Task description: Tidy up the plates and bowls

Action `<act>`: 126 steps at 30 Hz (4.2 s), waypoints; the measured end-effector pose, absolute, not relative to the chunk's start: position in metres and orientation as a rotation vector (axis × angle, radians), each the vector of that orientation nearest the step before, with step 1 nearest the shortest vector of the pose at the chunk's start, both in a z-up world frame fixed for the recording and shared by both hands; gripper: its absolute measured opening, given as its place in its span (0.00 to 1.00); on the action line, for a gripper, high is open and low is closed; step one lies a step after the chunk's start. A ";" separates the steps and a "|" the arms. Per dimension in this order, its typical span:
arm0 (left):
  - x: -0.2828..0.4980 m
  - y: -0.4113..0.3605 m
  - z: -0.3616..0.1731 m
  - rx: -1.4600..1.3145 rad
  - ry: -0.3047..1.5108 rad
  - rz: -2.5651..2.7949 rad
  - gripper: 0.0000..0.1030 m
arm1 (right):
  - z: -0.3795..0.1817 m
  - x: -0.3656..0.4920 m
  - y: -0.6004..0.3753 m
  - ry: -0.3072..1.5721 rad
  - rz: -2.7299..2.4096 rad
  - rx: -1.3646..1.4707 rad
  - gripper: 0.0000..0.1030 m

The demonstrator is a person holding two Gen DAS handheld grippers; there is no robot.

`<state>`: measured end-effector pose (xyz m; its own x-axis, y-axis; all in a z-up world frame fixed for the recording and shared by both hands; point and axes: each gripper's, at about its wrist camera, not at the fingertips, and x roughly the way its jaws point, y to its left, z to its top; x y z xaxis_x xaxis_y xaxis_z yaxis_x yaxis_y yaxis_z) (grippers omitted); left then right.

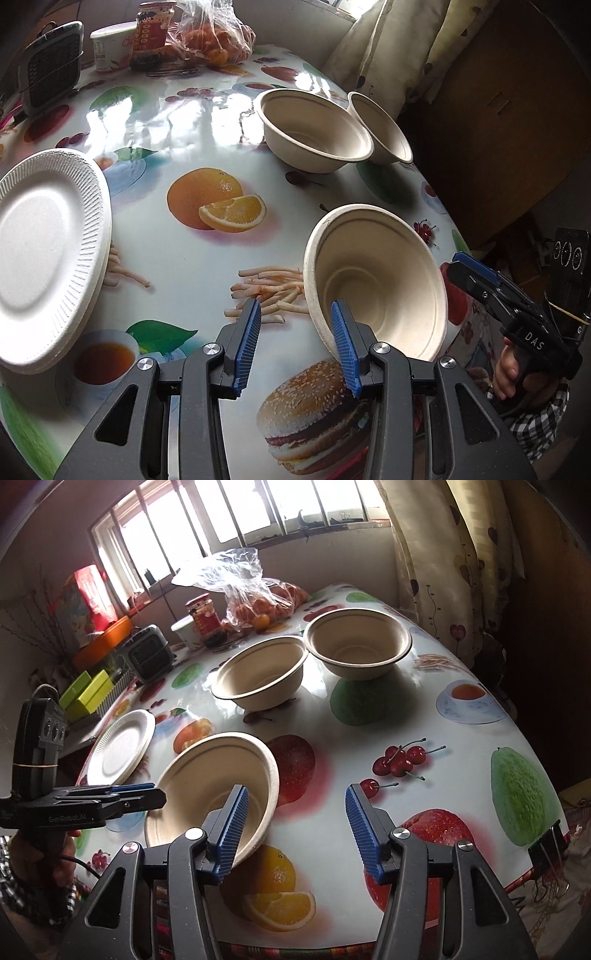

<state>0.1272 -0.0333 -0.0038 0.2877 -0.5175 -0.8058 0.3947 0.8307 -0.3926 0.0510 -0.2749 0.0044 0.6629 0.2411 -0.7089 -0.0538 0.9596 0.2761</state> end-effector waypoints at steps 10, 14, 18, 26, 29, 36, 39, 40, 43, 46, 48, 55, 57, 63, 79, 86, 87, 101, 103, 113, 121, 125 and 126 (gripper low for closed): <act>0.129 -0.033 -0.004 -0.172 1.111 -0.580 0.39 | 0.003 0.058 -0.276 0.814 0.225 0.250 0.41; 0.130 -0.033 -0.007 -0.201 1.123 -0.579 0.39 | 0.001 0.058 -0.276 0.816 0.247 0.262 0.39; 0.129 -0.032 -0.007 -0.211 1.119 -0.570 0.36 | -0.003 0.058 -0.274 0.825 0.265 0.268 0.33; 0.127 -0.035 -0.009 -0.229 1.127 -0.571 0.30 | -0.008 0.057 -0.278 0.830 0.295 0.311 0.21; 0.127 -0.036 -0.010 -0.233 1.130 -0.571 0.28 | -0.009 0.057 -0.277 0.830 0.308 0.320 0.18; 0.127 -0.040 -0.009 -0.240 1.134 -0.586 0.24 | -0.012 0.058 -0.274 0.842 0.344 0.356 0.17; 0.127 -0.043 -0.006 -0.236 1.128 -0.594 0.24 | -0.012 0.059 -0.273 0.845 0.346 0.356 0.17; 0.127 -0.044 -0.006 -0.236 1.129 -0.596 0.24 | -0.011 0.059 -0.273 0.845 0.348 0.357 0.17; 0.127 -0.047 -0.004 -0.234 1.128 -0.597 0.24 | -0.011 0.059 -0.272 0.844 0.345 0.356 0.17; 0.127 -0.048 -0.002 -0.234 1.124 -0.599 0.24 | -0.011 0.060 -0.274 0.845 0.337 0.363 0.17; 0.127 -0.049 -0.002 -0.233 1.125 -0.597 0.24 | -0.011 0.060 -0.273 0.846 0.334 0.362 0.17; 0.130 -0.049 0.004 -0.229 1.118 -0.592 0.24 | -0.004 0.065 -0.275 0.828 0.326 0.351 0.17; 0.131 -0.049 0.006 -0.226 1.114 -0.591 0.24 | -0.001 0.066 -0.275 0.822 0.326 0.345 0.17; 0.136 -0.047 0.016 -0.237 1.102 -0.595 0.24 | 0.008 0.074 -0.276 0.810 0.323 0.342 0.17; 0.168 -0.051 0.040 -0.257 1.059 -0.583 0.24 | 0.030 0.113 -0.279 0.785 0.327 0.344 0.17; 0.182 -0.055 0.050 -0.254 1.034 -0.579 0.24 | 0.044 0.130 -0.281 0.758 0.331 0.331 0.17; 0.184 -0.055 0.051 -0.254 1.031 -0.577 0.24 | 0.045 0.133 -0.281 0.755 0.331 0.329 0.17; 0.216 -0.060 0.061 -0.247 1.019 -0.550 0.24 | 0.054 0.170 -0.284 0.764 0.338 0.308 0.17; 0.220 -0.060 0.061 -0.250 1.020 -0.546 0.24 | 0.054 0.175 -0.283 0.767 0.339 0.305 0.17; 0.243 -0.064 0.054 -0.246 1.038 -0.527 0.24 | 0.050 0.202 -0.282 0.790 0.333 0.289 0.17; 0.260 -0.071 0.045 -0.229 1.057 -0.519 0.24 | 0.036 0.224 -0.284 0.832 0.312 0.283 0.17; 0.266 -0.072 0.041 -0.229 1.067 -0.518 0.24 | 0.031 0.231 -0.284 0.850 0.306 0.283 0.17; 0.266 -0.073 0.040 -0.228 1.070 -0.519 0.24 | 0.030 0.232 -0.284 0.852 0.303 0.282 0.17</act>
<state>0.2665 -0.0728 0.0400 0.3748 -0.5090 -0.7749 0.2936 0.8579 -0.4216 0.2319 -0.2841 0.0295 0.6204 0.3712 -0.6909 -0.1486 0.9206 0.3612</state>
